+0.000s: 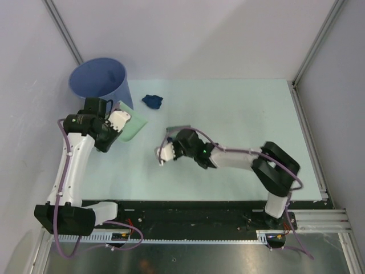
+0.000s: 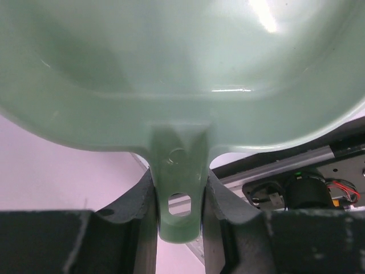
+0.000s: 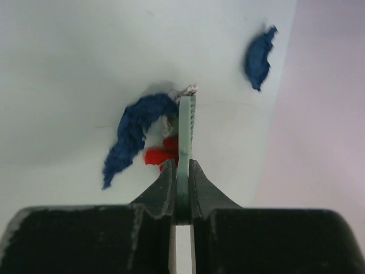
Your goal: Sweep away the paper scraps from the table
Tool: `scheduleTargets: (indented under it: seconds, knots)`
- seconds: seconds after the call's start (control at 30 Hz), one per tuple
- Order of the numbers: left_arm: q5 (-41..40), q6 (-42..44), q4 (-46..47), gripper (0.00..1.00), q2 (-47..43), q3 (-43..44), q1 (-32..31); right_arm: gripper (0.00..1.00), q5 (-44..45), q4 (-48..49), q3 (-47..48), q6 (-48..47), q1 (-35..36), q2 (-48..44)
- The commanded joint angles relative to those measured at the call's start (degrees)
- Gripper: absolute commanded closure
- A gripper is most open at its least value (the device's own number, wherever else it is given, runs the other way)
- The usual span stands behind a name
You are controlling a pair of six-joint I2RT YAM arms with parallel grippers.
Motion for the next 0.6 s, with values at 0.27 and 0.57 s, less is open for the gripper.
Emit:
scheduleTargets:
  seconds: [0.27, 0.57]
  knots:
    - [1.4, 5.6, 1.1, 1.00, 0.9, -15.0, -6.9, 1.00, 19.7, -2.1, -11.5, 33.8, 7.9, -29.0]
    - [-2.6, 8.7, 7.2, 1.00, 10.5, -23.6, -10.7, 1.00, 27.5, -25.8, -1.4, 75.8, 0.7, -30.8]
